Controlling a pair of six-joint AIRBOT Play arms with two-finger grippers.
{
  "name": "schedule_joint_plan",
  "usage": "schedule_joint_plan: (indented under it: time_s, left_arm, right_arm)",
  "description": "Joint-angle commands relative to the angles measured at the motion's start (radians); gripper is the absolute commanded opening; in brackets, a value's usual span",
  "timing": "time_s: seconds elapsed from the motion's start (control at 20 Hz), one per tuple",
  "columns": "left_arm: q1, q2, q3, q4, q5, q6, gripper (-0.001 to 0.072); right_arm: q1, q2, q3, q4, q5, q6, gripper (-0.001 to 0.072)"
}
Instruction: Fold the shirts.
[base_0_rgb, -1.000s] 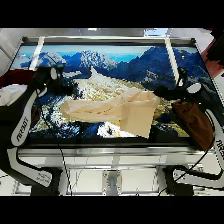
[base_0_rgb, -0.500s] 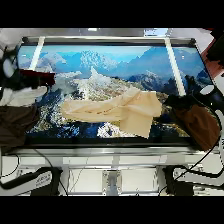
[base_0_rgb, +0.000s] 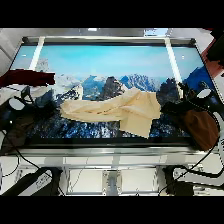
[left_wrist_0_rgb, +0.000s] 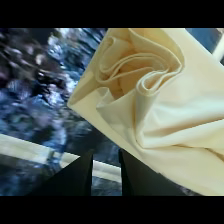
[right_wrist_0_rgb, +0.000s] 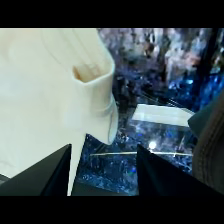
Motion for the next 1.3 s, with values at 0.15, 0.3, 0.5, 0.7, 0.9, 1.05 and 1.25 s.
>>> schedule_joint_plan:
  time_s: [0.15, 0.3, 0.5, 0.7, 0.9, 1.05, 1.25]
  left_arm:
    - [0.004, -0.09, -0.04, -0.164, 0.106, 0.011, 0.0194]
    - [-0.003, -0.122, -0.04, -0.198, 0.128, 0.011, 0.0244]
    - [-0.02, -0.13, -0.04, -0.23, 0.177, 0.011, 0.0245]
    - [-0.02, -0.13, -0.04, -0.264, 0.167, 0.011, 0.0244]
    - [-0.02, -0.13, -0.04, -0.266, 0.138, 0.02, 0.0245]
    - [-0.02, -0.13, -0.039, -0.266, 0.119, 0.058, 0.0505]
    - [-0.019, -0.13, -0.039, -0.288, 0.128, 0.06, 0.0504]
  right_arm:
    - [0.0, 0.0, -0.002, 0.062, 0.017, -0.004, 0.0477]
    - [0.0, 0.0, -0.002, 0.081, 0.018, -0.004, 0.0476]
    - [0.0, 0.0, -0.002, 0.108, 0.027, -0.004, 0.0476]
    - [0.0, 0.0, -0.002, 0.113, 0.04, -0.004, 0.0475]
    - [0.0, 0.0, -0.002, 0.113, 0.049, -0.004, 0.0474]
    - [0.0, 0.0, -0.002, 0.113, 0.054, -0.003, 0.0474]
    - [0.0, 0.0, -0.002, 0.114, 0.055, -0.003, 0.0473]
